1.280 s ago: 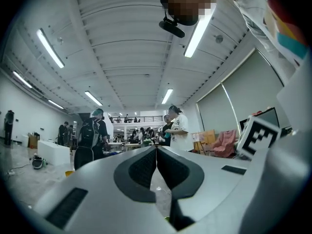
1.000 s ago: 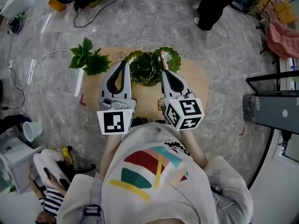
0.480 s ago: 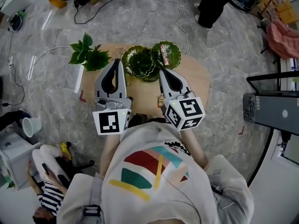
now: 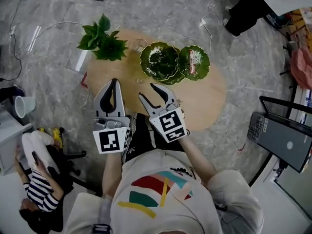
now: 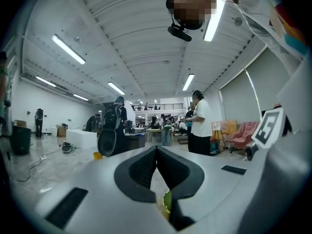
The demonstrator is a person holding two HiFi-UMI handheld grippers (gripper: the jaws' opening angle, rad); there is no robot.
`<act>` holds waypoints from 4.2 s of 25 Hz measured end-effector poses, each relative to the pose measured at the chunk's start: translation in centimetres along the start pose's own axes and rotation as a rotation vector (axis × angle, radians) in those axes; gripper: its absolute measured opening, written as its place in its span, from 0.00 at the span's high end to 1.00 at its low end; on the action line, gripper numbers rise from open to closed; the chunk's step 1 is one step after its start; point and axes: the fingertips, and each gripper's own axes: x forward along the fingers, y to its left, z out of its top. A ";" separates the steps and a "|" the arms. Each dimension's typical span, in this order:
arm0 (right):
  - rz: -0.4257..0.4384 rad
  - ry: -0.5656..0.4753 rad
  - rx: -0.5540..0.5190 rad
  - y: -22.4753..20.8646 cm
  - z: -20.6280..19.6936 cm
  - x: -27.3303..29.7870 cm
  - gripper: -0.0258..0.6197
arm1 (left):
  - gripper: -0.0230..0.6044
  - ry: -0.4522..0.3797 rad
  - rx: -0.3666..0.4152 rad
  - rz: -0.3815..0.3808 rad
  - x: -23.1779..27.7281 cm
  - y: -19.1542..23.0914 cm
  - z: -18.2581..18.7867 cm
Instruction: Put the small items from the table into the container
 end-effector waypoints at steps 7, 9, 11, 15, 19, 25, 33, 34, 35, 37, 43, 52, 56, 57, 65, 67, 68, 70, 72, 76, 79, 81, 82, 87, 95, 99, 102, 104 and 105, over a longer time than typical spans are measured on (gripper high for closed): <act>0.006 0.358 -0.279 -1.5 -22.2 16.4 0.67 | 0.95 0.167 -0.036 0.092 -1.0 4.9 -15.2; -0.048 0.373 -0.324 -3.1 -25.9 19.3 0.67 | 0.95 0.170 -0.031 0.120 -1.2 5.5 -18.3; -0.096 0.358 -0.333 -4.4 -27.7 21.1 0.67 | 0.95 0.176 -0.044 0.149 -1.5 6.1 -20.9; -0.097 0.315 -0.275 -5.4 -28.7 22.8 0.67 | 0.95 0.199 -0.071 0.166 -2.1 7.1 -24.0; -0.008 0.315 -0.253 -5.0 -29.0 23.5 0.67 | 0.95 0.189 -0.064 0.169 -2.6 7.7 -24.4; -0.010 0.317 -0.346 -3.1 -25.9 21.5 0.78 | 0.95 0.175 -0.065 0.183 -3.4 8.3 -21.7; -0.048 0.142 -0.334 0.6 -8.6 12.6 0.78 | 0.95 0.013 -0.007 0.154 -1.9 8.1 -7.1; -0.066 0.120 -0.326 0.8 -6.4 11.3 0.78 | 0.95 -0.012 0.003 0.143 -1.8 7.9 -5.2; -0.082 0.103 -0.316 1.0 -4.6 9.8 0.78 | 0.95 -0.027 0.004 0.129 -1.9 7.4 -3.6; -0.114 0.074 -0.295 1.4 -1.9 6.7 0.78 | 0.95 -0.039 0.002 0.092 -2.2 6.2 -1.3; -0.224 -0.013 -0.258 0.9 2.6 0.1 0.78 | 0.95 -0.095 0.030 0.012 -0.9 3.5 2.3; -0.256 0.022 -0.229 1.5 1.1 -2.1 0.78 | 0.95 -0.134 0.035 -0.052 -0.3 1.4 4.0; -0.243 0.026 -0.117 0.7 -0.1 -1.5 0.78 | 0.95 -0.126 0.070 -0.062 -0.4 1.0 3.5; -0.260 0.034 -0.086 0.0 -0.5 -1.0 0.78 | 0.95 -0.123 0.066 -0.064 -0.4 0.9 3.4; -0.434 0.225 0.033 -10.0 -6.4 5.6 0.78 | 0.95 -0.043 0.040 -0.062 -1.0 1.3 1.0; -0.463 0.258 0.018 -12.1 -7.7 7.5 0.78 | 0.95 -0.009 0.040 -0.056 -1.0 1.6 -0.4; -0.476 0.274 0.014 -13.0 -8.4 8.4 0.78 | 0.95 0.012 0.044 -0.057 -0.9 1.7 -1.3; -0.499 0.303 0.011 -14.5 -9.7 10.0 0.78 | 0.95 0.054 0.041 -0.060 -0.7 1.8 -3.1; -0.511 0.328 0.008 -15.6 -10.7 11.3 0.78 | 0.95 0.082 0.030 -0.060 -0.4 2.1 -4.6; -0.531 0.368 -0.001 -17.2 -11.9 12.8 0.78 | 0.95 0.111 0.024 -0.055 0.6 2.2 -6.1; -0.533 0.376 0.013 -17.7 -12.3 13.1 0.78 | 0.95 0.120 0.021 -0.046 1.1 2.2 -6.2; -0.513 0.353 0.012 -17.8 -12.0 13.4 0.78 | 0.95 0.106 0.024 -0.040 1.5 2.2 -5.7; -0.509 0.331 0.007 -17.9 -11.6 13.5 0.77 | 0.95 0.097 0.024 -0.037 1.8 2.1 -5.4; -0.492 0.275 -0.007 -17.5 -9.8 12.9 0.72 | 0.95 0.065 0.023 -0.035 2.1 1.7 -3.7; -0.424 0.065 0.076 -12.5 -3.2 7.4 0.71 | 0.95 -0.021 0.021 -0.035 2.1 0.9 -0.1; -0.406 -0.045 0.138 -9.8 -0.2 1.8 0.71 | 0.95 -0.060 0.022 -0.037 1.6 0.3 1.9; -0.392 -0.133 0.164 -9.0 2.1 -2.4 0.71 | 0.95 -0.096 0.020 -0.035 1.2 -0.2 3.5; -0.428 -0.180 0.126 -9.2 3.7 -5.1 0.94 | 0.95 -0.120 0.028 -0.039 0.8 -0.7 4.5; -0.456 -0.203 0.106 -9.4 4.5 -6.3 0.94 | 0.95 -0.130 0.033 -0.042 0.6 -1.0 5.0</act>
